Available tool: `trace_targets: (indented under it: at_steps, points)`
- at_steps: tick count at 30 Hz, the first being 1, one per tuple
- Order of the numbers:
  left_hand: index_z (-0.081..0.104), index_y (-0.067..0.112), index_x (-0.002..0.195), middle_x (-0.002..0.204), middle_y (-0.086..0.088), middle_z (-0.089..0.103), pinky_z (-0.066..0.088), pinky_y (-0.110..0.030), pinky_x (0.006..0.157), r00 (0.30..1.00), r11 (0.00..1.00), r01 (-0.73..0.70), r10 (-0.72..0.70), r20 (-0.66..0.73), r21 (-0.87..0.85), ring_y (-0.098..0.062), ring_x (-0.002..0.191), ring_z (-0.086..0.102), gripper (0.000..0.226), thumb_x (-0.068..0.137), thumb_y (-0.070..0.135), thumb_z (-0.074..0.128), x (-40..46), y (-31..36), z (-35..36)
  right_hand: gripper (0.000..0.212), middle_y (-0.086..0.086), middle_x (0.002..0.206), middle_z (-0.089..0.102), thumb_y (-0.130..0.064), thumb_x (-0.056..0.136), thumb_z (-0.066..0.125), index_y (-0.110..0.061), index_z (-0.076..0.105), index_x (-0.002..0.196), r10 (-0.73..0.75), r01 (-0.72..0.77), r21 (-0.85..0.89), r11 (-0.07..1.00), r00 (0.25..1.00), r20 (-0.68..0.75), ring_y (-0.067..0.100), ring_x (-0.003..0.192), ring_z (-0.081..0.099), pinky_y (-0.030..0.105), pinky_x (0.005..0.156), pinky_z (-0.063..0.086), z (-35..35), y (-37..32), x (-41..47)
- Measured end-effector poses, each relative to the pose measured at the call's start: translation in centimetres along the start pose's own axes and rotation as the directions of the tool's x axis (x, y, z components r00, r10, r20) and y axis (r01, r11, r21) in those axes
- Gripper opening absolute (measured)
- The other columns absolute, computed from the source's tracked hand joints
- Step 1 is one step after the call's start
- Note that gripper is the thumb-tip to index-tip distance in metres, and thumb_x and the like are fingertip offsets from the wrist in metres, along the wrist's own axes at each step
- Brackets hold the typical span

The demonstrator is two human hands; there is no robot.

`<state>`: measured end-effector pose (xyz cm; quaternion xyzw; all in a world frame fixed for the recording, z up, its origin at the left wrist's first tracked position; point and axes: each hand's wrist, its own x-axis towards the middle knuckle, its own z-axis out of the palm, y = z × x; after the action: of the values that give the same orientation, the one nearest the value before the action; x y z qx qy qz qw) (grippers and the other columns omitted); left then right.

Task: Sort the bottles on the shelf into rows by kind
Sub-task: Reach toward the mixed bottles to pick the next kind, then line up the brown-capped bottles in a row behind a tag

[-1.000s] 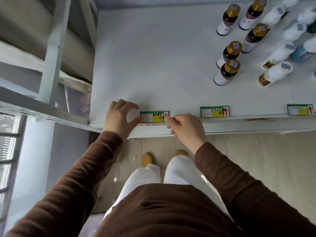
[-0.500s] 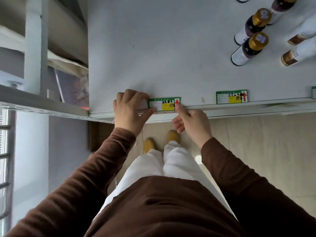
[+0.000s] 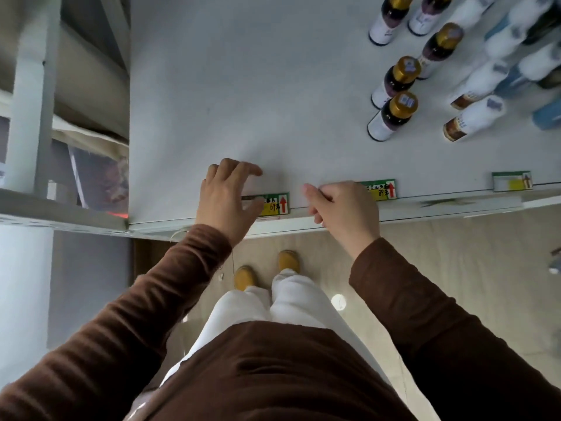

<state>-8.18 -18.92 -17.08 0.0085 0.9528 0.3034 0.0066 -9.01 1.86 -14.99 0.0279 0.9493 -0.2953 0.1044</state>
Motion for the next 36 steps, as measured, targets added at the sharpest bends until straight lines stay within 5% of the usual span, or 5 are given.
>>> trace_targets:
  at_steps: [9, 16, 23, 29, 36]
  points:
    - [0.057, 0.017, 0.120, 0.118, -0.001, 0.056, 0.039, -0.023, 0.088, 0.992, 0.969, -0.076, 0.098, 0.085, -0.235, -0.019, 0.107, 0.053, 0.043, 0.080, 0.025, 0.072, 8.8, 10.0, 4.8, 0.017, 0.002, 0.110, 0.058, -0.022, 0.093, 0.060, -0.017, 0.061, 0.109, -0.281, 0.246, -0.149, 0.958, 0.908, -0.310, 0.017, 0.091, 0.059, 0.036, 0.080, 0.051, -12.1, 5.5, 7.2]
    - [0.056, 0.015, 0.117, 0.112, -0.006, 0.060, 0.045, -0.034, 0.085, 0.992, 0.961, 0.095, -0.071, 0.102, -0.258, -0.024, 0.101, 0.053, 0.055, 0.071, 0.038, 0.076, 13.5, 15.2, 11.5, 0.048, 0.007, 0.134, 0.047, -0.016, 0.092, 0.063, -0.021, 0.052, 0.138, -0.373, 0.378, -0.276, 0.884, 0.925, 0.072, 0.026, 0.127, 0.045, 0.039, 0.106, 0.039, -15.8, 7.7, 12.0]
    - [0.060, 0.017, 0.109, 0.104, -0.004, 0.064, 0.045, -0.031, 0.079, 0.996, 0.936, 0.083, -0.070, 0.050, -0.342, -0.022, 0.095, 0.056, 0.037, 0.078, 0.032, 0.073, 14.7, 16.4, 12.8, 0.041, 0.003, 0.131, 0.053, -0.026, 0.091, 0.065, -0.024, 0.056, 0.130, -0.401, 0.436, -0.156, 0.886, 0.891, 0.213, 0.024, 0.115, 0.055, 0.031, 0.093, 0.044, -16.2, 7.7, 14.2]
    - [0.058, 0.005, 0.117, 0.105, -0.010, 0.071, 0.057, -0.033, 0.086, 0.974, 0.592, 0.213, -0.064, 0.218, -0.777, -0.024, 0.092, 0.069, 0.047, 0.075, 0.005, 0.079, 13.2, 15.3, 6.8, 0.045, 0.001, 0.102, 0.071, -0.050, 0.083, 0.070, -0.020, 0.067, 0.117, -0.287, 0.267, 0.149, 0.952, 0.948, 0.135, 0.016, 0.087, 0.067, 0.037, 0.079, 0.058, -17.1, 4.3, 15.8]
    - [0.062, 0.010, 0.113, 0.102, -0.009, 0.069, 0.051, -0.034, 0.099, 0.945, 0.419, 0.299, -0.008, 0.326, -0.857, -0.023, 0.098, 0.065, 0.033, 0.082, 0.020, 0.070, 10.9, 11.7, -0.2, 0.039, 0.010, 0.082, 0.072, -0.051, 0.084, 0.071, -0.016, 0.074, 0.103, -0.333, 0.263, 0.365, 0.893, 0.932, 0.144, 0.006, 0.055, 0.060, 0.018, 0.052, 0.052, -15.7, -2.5, 15.0]
